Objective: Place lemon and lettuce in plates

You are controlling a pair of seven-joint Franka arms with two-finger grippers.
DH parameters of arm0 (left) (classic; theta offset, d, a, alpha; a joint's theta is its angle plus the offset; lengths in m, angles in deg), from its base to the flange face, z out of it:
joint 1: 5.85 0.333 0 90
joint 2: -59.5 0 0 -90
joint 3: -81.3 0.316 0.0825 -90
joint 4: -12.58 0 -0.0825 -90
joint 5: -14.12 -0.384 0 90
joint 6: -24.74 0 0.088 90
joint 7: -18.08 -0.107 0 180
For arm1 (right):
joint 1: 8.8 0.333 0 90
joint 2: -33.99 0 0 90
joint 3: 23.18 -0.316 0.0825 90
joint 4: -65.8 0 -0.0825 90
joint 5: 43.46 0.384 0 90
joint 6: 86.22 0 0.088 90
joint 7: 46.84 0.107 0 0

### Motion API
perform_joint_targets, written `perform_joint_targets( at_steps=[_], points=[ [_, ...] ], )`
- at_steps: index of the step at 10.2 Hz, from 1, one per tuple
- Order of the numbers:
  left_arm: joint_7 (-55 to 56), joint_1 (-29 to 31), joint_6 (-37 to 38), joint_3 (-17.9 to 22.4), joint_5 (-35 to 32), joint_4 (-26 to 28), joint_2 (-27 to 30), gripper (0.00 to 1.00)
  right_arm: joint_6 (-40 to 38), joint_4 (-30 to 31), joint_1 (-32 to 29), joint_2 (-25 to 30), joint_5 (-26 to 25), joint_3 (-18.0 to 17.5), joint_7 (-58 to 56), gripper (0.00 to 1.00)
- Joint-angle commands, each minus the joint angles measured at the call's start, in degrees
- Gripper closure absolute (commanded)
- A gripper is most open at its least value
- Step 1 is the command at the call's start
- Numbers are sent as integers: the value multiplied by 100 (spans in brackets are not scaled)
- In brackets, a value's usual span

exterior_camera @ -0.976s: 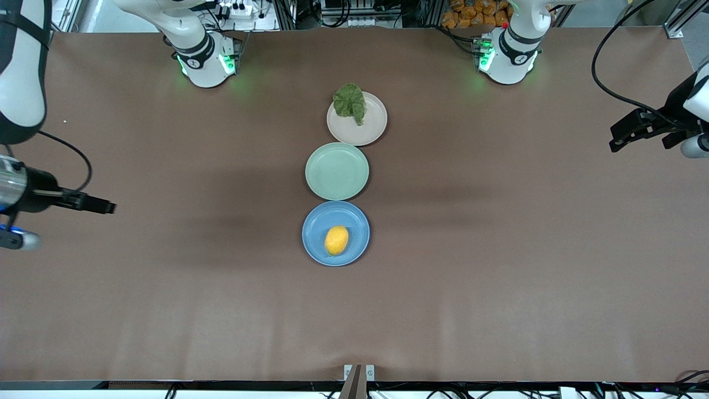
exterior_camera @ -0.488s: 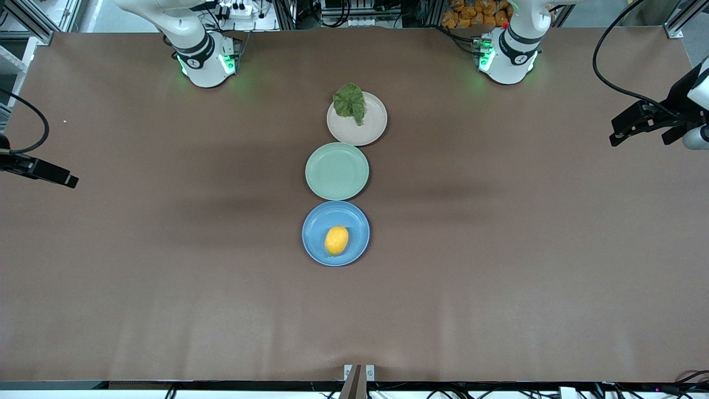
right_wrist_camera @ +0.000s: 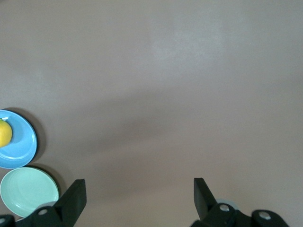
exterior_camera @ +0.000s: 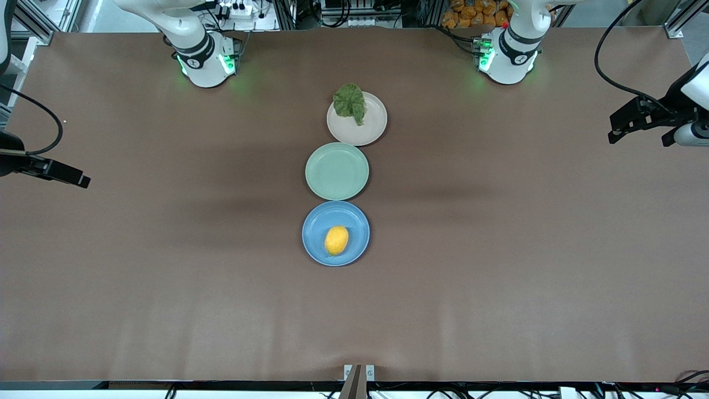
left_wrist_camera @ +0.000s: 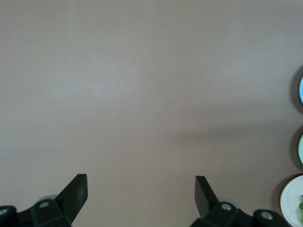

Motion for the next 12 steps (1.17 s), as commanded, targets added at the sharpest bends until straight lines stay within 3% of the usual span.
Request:
perform_joint_targets(
  at_steps=[1, 2, 6, 10, 12],
  points=[
    [-228, -54, -12, 84, 14, -7, 114, 0, -119, 108, -244, 249, -107, -384, -23, 0],
    [-228, -62, -12, 49, -90, -7, 114, 0, -128, 134, -410, 371, -115, -587, -23, 0],
    [-184, -150, -3, 14, -100, -7, 105, 0, -207, 152, -727, 645, -116, -624, -805, 0],
    [-192, -159, -3, 49, -82, -16, 123, 0, -189, 433, -746, 908, -142, -633, -613, 0],
    [-184, -159, -3, 31, -91, -16, 123, 0, -207, 451, -789, 987, -404, -904, -305, 0]
  ],
)
